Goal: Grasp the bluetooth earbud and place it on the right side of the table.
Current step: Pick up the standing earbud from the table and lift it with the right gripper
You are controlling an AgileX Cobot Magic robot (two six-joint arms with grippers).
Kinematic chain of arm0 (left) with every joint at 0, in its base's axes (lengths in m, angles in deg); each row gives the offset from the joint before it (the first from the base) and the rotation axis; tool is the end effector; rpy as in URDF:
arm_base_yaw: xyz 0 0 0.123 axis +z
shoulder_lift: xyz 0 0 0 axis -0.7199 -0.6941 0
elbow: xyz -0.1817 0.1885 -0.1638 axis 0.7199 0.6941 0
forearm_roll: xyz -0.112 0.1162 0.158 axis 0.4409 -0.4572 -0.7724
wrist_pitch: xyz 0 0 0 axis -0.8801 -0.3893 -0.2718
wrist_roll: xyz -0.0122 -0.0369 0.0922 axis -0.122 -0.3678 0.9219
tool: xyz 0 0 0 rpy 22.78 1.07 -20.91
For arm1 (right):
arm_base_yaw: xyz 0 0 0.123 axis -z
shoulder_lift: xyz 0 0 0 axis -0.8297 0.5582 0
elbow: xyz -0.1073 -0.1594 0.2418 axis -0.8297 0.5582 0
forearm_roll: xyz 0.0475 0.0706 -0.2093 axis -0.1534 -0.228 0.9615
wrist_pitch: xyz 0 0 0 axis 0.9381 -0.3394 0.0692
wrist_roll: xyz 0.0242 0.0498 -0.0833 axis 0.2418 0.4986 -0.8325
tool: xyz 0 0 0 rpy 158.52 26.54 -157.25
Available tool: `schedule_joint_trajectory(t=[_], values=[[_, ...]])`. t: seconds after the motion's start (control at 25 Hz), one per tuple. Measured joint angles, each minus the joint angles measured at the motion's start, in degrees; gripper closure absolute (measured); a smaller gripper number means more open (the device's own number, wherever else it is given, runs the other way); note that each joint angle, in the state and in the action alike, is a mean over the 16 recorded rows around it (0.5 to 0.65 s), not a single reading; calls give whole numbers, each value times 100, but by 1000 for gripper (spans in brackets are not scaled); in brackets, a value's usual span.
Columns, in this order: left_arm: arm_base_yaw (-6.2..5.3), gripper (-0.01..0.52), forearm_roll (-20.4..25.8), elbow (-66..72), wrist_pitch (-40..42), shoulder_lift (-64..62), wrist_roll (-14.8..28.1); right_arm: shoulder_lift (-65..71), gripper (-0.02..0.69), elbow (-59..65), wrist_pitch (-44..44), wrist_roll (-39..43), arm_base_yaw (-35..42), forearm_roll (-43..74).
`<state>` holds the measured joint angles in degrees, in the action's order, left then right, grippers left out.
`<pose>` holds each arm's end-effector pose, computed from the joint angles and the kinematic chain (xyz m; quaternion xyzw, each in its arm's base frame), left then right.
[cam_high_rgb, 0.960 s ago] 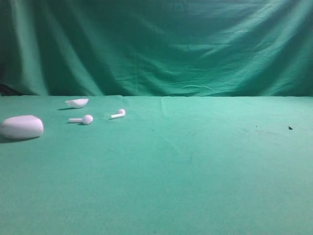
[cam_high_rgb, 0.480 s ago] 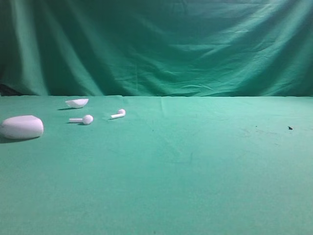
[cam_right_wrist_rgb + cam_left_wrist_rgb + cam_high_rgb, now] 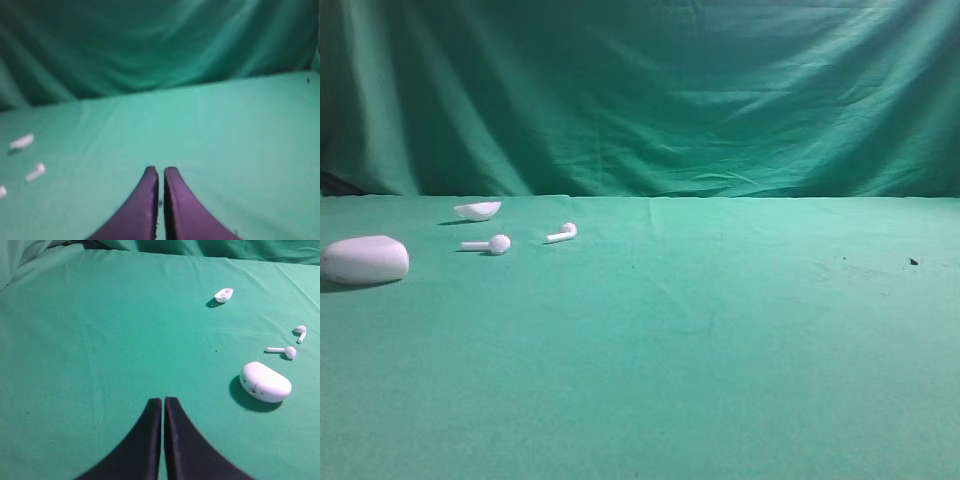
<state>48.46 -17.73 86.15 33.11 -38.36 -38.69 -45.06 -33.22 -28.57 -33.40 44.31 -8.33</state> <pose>0.0113 -0.0041 0.1744 -0.0246 0.7934 -0.0221 0.6078 0.0148 0.0010 0.1876 -0.0444 0.7436 0.0834 0.6620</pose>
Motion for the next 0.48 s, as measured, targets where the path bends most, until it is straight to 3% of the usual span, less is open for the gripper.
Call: schedule_joint_trajectory(t=[0.24, 0.48], values=[[0, 514, 0, 0, 0, 0, 0, 211, 665, -387, 362, 104, 0, -14], [0, 514, 0, 0, 0, 0, 0, 1006, 665, -1249, -310, 141, 0, -116]])
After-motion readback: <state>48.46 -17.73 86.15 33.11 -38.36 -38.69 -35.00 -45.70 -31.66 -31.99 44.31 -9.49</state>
